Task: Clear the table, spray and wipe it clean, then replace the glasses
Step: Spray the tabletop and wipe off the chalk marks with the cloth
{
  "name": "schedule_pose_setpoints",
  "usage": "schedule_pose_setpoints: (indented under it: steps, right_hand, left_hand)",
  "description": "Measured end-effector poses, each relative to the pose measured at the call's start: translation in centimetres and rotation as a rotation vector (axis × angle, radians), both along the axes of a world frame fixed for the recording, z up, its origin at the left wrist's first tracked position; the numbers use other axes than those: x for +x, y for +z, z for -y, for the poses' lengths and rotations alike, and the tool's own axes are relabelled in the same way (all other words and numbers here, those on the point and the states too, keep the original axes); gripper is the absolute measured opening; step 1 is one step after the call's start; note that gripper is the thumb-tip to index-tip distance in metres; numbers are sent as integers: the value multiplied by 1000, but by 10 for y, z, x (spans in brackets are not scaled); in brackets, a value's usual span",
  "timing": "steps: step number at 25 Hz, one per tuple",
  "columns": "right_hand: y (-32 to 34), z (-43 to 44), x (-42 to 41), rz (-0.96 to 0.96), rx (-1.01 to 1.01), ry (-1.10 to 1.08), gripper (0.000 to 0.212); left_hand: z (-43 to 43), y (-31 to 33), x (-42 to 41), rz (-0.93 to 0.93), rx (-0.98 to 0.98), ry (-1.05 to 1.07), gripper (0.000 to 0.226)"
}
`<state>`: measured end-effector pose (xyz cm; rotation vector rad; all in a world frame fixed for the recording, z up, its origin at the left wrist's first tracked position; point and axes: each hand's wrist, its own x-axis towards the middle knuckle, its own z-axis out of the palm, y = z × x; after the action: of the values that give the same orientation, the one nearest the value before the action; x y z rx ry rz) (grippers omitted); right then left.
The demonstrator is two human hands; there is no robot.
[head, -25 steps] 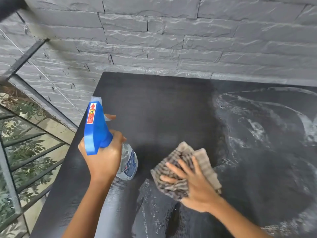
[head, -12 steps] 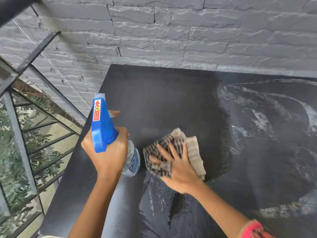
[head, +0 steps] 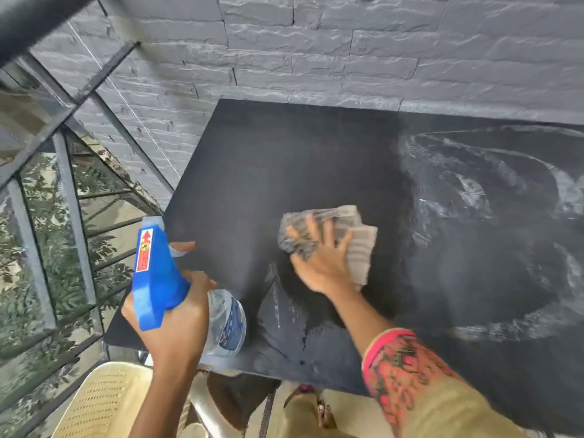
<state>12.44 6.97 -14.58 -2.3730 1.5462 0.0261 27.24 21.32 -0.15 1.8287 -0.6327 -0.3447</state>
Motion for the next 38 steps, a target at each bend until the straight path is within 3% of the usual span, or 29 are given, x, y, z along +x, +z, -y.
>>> schedule_pose_setpoints:
  steps: [3,5,9,13,16,18,20,22,24,28,31,34,38]
  right_hand:
    - [-5,-95,19,15,-49,436,62]
    - [-12,-143,-19,9,-150,518,62]
    - [-17,-124,-114,-30,-203,385,63]
    - [-7,-65,-73,-76,-93,-5,59]
    - [-9,-107,-27,-39,-54,271,59]
    - [-12,-153,-32,-31,-79,530,57]
    - [-16,-174,-58,-11,-110,631,53]
    - [-16,-169,-93,-24,-97,613,50]
    - [-14,-147,-115,-37,-63,456,50]
    - [-7,-113,-61,-111,-44,138,54]
    - [-5,-143,-18,-65,7,324,60]
    - [-16,-183,-58,-50,-122,517,59]
    - [-15,-140,-123,-44,-80,305,57]
  left_hand:
    - [-16,-7,1,-48,-27,-3,22]
    - [-22,-10,3,-67,-38,9,29]
    - [-24,-13,8,-52,-78,-53,16]
    - [-22,-17,8,-7,-147,-86,31]
    - [-21,-14,6,-9,-179,-93,30]
    - [-21,-12,6,5,-196,-109,27]
    - [-21,-11,6,-4,-216,-115,26]
    - [-21,-10,6,-27,-238,-108,27]
    - [-21,-11,6,-12,-237,-125,28]
    - [-21,-14,9,-50,-216,-111,28]
    - [-22,-11,7,-61,-224,-126,25]
    - [-24,-9,8,-46,-232,-142,29]
    - [-24,-9,9,34,-239,-166,40]
